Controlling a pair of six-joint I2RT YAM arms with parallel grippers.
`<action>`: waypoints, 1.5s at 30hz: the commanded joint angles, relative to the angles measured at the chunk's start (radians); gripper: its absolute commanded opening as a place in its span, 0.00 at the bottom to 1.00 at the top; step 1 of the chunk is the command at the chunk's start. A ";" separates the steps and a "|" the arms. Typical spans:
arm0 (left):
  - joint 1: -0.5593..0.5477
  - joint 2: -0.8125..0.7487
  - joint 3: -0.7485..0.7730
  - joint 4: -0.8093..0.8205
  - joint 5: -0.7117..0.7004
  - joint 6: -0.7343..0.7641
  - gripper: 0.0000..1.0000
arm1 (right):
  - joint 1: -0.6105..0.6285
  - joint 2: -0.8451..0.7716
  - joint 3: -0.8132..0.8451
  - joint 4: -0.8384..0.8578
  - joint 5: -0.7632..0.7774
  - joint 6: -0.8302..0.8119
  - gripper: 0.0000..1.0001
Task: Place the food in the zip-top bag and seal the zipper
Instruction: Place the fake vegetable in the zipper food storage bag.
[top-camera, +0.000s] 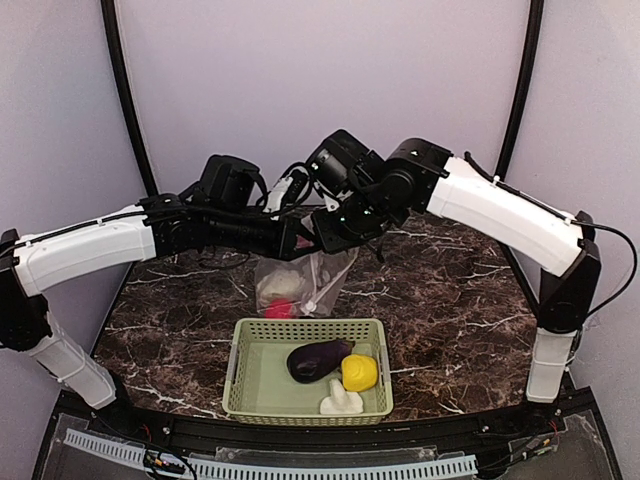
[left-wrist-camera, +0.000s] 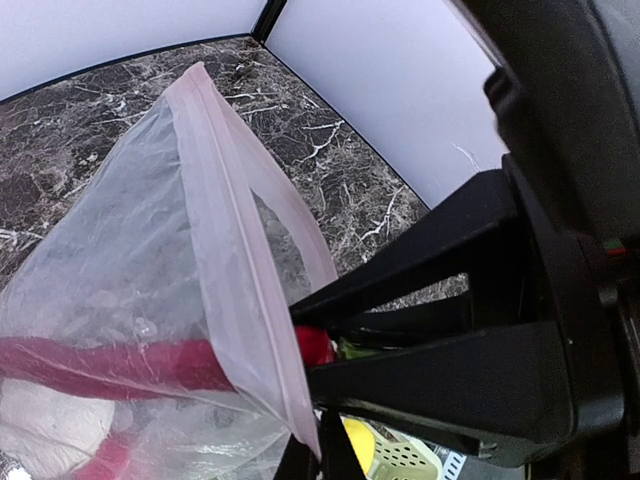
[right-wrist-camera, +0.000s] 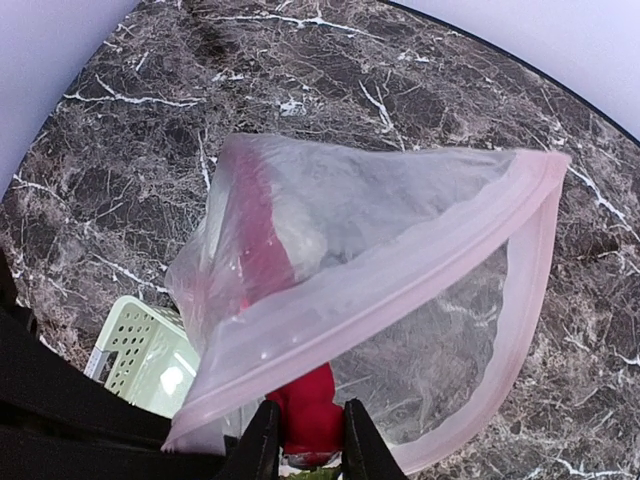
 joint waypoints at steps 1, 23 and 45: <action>-0.009 -0.069 -0.031 0.029 -0.011 -0.022 0.01 | 0.002 0.023 -0.019 0.090 0.030 0.030 0.22; -0.005 -0.107 -0.055 0.002 -0.092 -0.039 0.01 | -0.005 -0.203 -0.241 0.230 -0.066 -0.013 0.47; 0.156 -0.267 -0.140 -0.085 -0.089 -0.036 0.01 | 0.015 -0.694 -0.861 0.541 -0.200 -0.057 0.81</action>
